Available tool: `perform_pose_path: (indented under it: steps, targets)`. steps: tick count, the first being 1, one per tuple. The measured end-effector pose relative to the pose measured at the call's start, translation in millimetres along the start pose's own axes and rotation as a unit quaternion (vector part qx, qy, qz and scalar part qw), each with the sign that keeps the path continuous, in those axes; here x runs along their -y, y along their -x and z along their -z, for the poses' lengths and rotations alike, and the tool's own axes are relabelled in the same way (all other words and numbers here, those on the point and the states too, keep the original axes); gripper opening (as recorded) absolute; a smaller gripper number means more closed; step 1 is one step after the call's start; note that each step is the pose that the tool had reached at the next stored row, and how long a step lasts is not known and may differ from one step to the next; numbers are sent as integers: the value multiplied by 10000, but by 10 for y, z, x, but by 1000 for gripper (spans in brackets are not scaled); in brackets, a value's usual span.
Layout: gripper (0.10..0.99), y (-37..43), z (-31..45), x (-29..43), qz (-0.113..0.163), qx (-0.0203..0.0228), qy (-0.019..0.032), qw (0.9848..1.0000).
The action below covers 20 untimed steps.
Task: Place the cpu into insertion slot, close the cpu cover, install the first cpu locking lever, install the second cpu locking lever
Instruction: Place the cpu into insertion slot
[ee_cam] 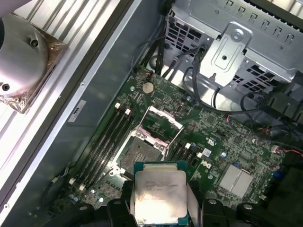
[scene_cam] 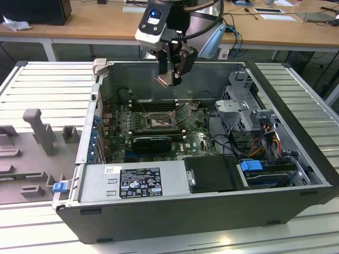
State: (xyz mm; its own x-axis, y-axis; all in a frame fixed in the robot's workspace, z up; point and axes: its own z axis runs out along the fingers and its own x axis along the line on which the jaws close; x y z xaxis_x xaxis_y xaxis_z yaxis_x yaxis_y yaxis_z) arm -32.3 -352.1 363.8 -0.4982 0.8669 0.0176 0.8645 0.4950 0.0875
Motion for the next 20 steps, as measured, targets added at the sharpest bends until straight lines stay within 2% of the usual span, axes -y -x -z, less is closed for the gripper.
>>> perform_pose_path:
  steps: [6, 15, 20]
  targets:
    - [529, -9, -2, 16, -98, 8, 3, 10000]
    - [529, -10, -8, 18, -497, 43, 10, 9988]
    - [529, -10, -21, 20, -1038, 91, 19, 9946]
